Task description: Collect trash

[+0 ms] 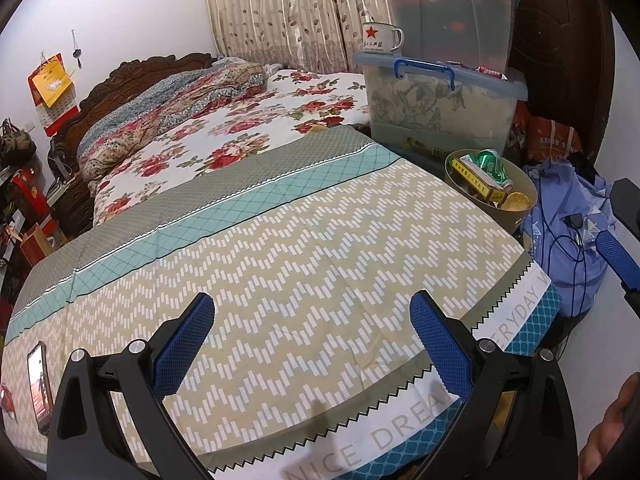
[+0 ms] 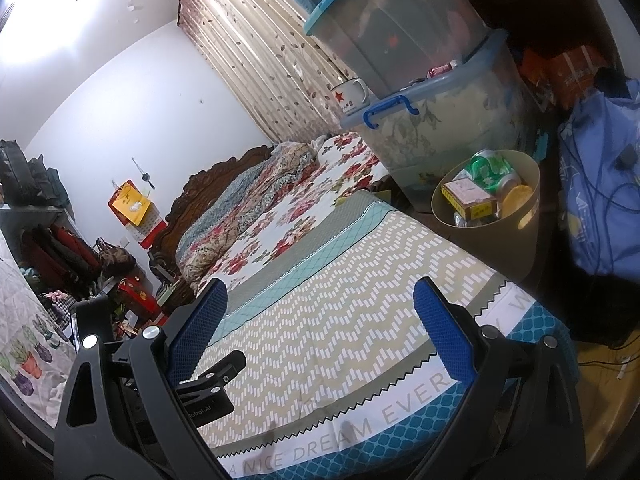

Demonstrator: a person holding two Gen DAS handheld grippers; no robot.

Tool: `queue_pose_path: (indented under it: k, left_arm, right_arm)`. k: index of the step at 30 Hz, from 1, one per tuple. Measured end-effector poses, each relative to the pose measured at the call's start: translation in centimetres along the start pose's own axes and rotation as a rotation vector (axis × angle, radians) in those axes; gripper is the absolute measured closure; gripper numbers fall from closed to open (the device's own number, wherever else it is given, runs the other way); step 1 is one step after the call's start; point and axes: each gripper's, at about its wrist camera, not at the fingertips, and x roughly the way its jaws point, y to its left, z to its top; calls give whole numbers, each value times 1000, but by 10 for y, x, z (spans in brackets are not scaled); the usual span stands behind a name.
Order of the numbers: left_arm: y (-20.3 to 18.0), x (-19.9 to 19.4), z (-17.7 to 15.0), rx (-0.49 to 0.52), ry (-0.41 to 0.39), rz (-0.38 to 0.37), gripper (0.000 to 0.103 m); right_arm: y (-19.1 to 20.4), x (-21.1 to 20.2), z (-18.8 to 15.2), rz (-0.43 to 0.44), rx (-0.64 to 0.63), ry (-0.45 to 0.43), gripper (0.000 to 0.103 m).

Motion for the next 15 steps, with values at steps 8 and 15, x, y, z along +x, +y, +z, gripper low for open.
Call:
queue_pose_path:
  k: [8, 15]
  left_arm:
    - [0, 1, -1, 3, 4, 0, 9]
    - [3, 2, -1, -3, 13, 1, 9]
  right_arm:
    - [0, 0, -1, -1, 0, -1, 10]
    - [0, 0, -1, -1, -1, 0, 10]
